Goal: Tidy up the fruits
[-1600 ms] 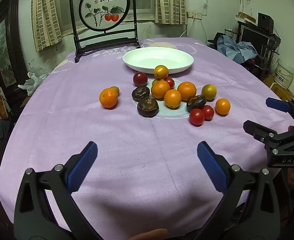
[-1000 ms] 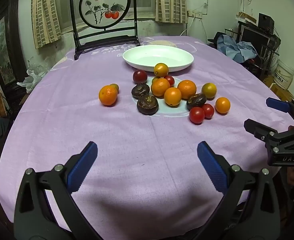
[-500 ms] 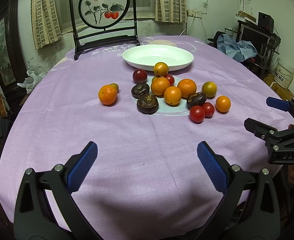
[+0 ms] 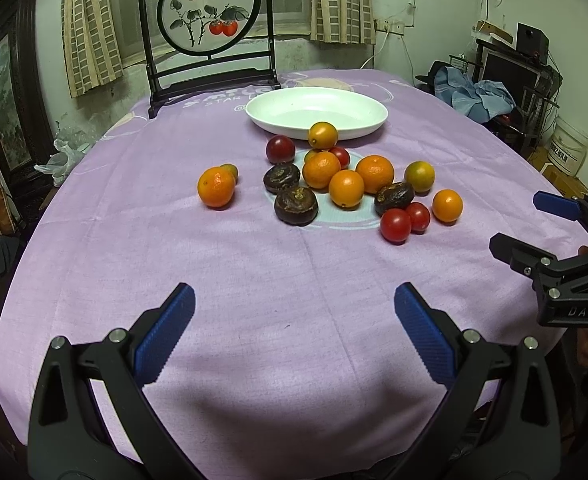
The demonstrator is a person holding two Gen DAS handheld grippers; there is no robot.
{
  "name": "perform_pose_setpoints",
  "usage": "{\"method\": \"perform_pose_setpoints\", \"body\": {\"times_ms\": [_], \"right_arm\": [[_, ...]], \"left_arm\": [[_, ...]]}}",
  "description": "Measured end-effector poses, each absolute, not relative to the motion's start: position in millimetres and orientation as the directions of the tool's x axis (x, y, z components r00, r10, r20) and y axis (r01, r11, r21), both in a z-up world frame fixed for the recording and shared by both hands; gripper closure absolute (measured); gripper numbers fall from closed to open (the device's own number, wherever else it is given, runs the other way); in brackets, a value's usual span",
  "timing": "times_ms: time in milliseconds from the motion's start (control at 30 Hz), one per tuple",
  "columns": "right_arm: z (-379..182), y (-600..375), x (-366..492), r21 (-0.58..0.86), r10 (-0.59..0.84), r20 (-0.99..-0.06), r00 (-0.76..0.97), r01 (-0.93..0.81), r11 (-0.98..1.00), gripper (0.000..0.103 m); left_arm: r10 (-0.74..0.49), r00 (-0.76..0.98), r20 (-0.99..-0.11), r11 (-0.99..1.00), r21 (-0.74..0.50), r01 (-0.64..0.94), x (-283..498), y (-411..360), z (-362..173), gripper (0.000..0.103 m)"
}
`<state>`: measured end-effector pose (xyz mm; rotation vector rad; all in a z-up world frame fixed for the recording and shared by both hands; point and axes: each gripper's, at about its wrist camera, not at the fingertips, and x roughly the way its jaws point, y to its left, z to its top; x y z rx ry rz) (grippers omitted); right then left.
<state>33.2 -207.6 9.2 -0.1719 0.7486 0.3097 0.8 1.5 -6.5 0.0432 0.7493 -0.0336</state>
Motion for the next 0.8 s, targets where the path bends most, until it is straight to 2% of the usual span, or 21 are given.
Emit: {"method": "perform_pose_setpoints", "body": {"times_ms": [800], "right_arm": [[8.2, -204.8, 34.1, -0.042, 0.214, -0.697, 0.684, -0.337, 0.941, 0.001]], "left_arm": [[-0.011, 0.727, -0.687, 0.999, 0.031, 0.044, -0.1, 4.2, -7.9, 0.002]]}}
